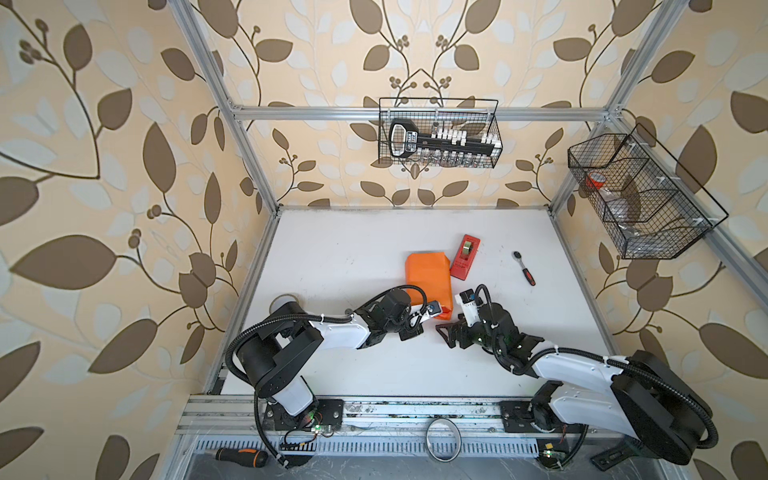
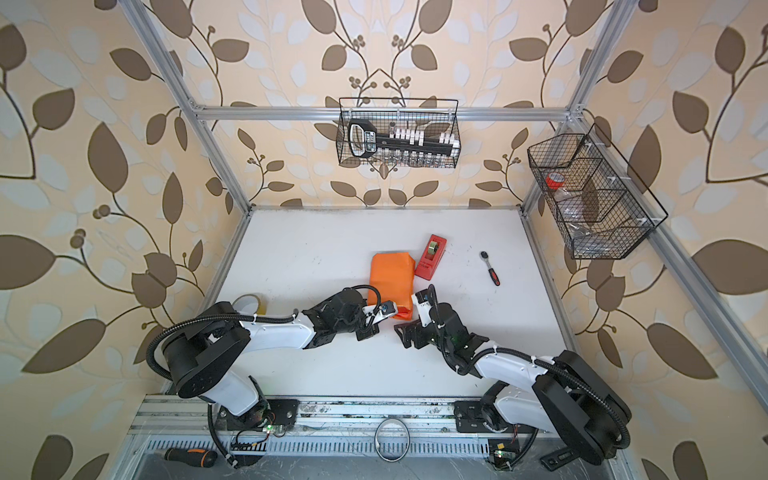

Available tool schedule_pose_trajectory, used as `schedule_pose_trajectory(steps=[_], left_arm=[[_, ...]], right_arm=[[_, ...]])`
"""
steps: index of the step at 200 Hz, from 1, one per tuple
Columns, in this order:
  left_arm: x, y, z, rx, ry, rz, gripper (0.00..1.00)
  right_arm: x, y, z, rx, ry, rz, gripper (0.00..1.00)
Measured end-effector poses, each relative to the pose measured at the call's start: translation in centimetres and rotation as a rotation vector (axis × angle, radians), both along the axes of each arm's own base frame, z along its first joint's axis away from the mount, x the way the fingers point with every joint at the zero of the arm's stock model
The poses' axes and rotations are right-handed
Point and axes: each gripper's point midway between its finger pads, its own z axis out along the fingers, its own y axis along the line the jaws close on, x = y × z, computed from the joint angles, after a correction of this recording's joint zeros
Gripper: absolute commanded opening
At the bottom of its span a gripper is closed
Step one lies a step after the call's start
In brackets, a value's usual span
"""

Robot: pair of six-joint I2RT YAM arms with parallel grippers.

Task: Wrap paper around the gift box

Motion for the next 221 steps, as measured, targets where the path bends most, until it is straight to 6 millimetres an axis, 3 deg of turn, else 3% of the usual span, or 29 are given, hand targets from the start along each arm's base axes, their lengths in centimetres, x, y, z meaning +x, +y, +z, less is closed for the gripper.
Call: schedule_pose_trajectory(steps=[41,184,221], left_arm=[[-0.1,0.0,-0.1,0.000,0.002,-0.003,0.00],[-0.2,0.0,-0.8,0.013,0.018,-0.008,0.00],[-0.2,-0.3,-0.8,0.011,0.028,-0.019,0.15]], right_arm=[[-0.1,-0.1,-2.4,-0.052,-0.028,0.025,0.87],[3.8,1.1,-2.5,-0.129,-0.205,0.025,0.76],[4.0,1.0,-2.3,-0.133,-0.217,0.016,0.72]])
